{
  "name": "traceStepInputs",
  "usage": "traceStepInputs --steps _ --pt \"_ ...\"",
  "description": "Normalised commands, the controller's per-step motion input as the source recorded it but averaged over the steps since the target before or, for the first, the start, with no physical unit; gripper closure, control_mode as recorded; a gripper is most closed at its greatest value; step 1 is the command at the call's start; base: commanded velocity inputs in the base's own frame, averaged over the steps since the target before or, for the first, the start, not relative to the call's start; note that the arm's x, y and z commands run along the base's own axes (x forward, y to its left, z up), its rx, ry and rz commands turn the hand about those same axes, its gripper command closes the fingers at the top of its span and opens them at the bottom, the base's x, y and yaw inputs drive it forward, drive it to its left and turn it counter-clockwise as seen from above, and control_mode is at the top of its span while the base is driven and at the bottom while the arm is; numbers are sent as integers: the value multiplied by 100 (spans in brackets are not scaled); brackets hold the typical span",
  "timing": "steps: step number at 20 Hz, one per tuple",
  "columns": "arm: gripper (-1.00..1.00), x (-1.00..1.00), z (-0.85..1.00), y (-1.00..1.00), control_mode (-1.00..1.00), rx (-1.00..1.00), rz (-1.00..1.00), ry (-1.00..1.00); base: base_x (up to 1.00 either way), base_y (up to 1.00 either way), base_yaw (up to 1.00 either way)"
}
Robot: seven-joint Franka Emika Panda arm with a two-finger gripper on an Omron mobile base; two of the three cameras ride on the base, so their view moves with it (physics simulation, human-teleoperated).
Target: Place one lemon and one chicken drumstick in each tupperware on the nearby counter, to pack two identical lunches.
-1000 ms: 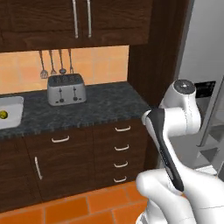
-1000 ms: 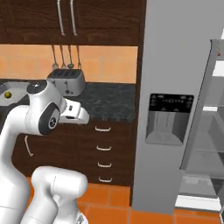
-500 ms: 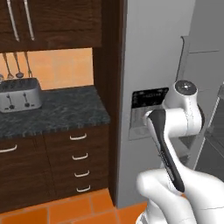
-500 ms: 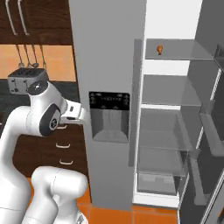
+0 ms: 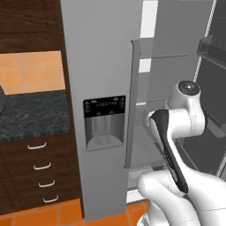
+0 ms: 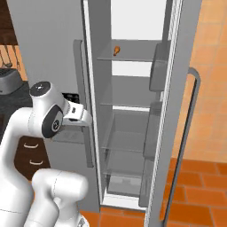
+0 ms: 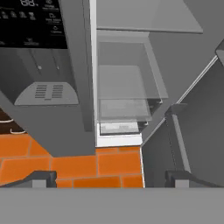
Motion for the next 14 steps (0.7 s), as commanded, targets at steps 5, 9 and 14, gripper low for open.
traceStepInputs --steps 5,9,14 --pt "-100 0 0 0 100 0 0 0 9 -22 0" --pt "-100 0 0 0 100 0 0 0 22 -38 2" --pt "-100 0 0 0 100 0 0 0 11 -51 0"
